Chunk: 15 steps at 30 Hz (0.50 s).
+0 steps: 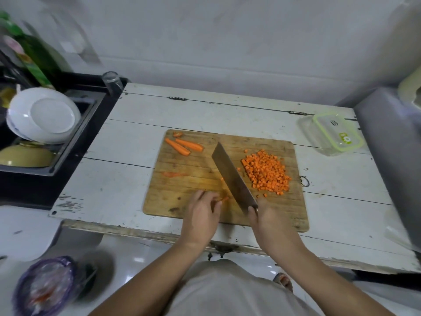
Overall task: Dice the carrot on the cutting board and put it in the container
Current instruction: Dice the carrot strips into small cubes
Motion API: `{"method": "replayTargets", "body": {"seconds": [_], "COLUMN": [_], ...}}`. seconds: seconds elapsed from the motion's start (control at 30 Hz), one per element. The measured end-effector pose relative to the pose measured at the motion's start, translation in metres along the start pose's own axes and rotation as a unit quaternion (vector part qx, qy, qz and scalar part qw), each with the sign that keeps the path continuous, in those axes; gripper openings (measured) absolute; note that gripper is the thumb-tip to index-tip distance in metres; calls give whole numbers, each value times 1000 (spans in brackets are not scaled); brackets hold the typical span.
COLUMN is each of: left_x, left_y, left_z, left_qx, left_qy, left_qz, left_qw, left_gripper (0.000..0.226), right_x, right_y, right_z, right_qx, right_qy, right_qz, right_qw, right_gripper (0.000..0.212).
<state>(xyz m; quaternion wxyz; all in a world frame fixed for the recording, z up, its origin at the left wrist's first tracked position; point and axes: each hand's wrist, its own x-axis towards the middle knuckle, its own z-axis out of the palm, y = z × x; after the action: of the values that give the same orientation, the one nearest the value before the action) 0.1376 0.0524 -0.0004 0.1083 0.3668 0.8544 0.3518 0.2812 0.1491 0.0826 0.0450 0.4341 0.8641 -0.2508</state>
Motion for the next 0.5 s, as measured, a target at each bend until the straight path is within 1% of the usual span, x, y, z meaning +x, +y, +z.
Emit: {"method": "replayTargets", "body": {"seconds": [0.07, 0.13, 0.23, 0.3, 0.4, 0.5], "left_x": [-3, -4, 0, 3, 3, 2], "left_y": [-6, -6, -1, 1, 4, 3], "left_z": [-2, -2, -1, 1, 0, 0], "left_qx": [17, 52, 70, 68, 58, 51], "left_qy": [17, 1, -15, -16, -19, -13], "left_qz": [-10, -16, -34, -46, -50, -58], "left_qw": [1000, 998, 997, 996, 997, 997], "left_gripper": [7, 1, 10, 15, 16, 17], "right_x": [-13, -19, -12, 4, 14, -3], "right_y": [7, 8, 0, -8, -15, -5], "right_z": [-1, 4, 14, 15, 7, -4], "right_qx": [2, -1, -5, -20, -3, -8], "right_qy": [-5, -10, -28, -23, -25, 0], "right_qz": [5, 11, 23, 17, 6, -16], "right_qw": [1000, 1000, 999, 999, 1000, 1000], "right_gripper": [18, 20, 25, 25, 21, 18]}}
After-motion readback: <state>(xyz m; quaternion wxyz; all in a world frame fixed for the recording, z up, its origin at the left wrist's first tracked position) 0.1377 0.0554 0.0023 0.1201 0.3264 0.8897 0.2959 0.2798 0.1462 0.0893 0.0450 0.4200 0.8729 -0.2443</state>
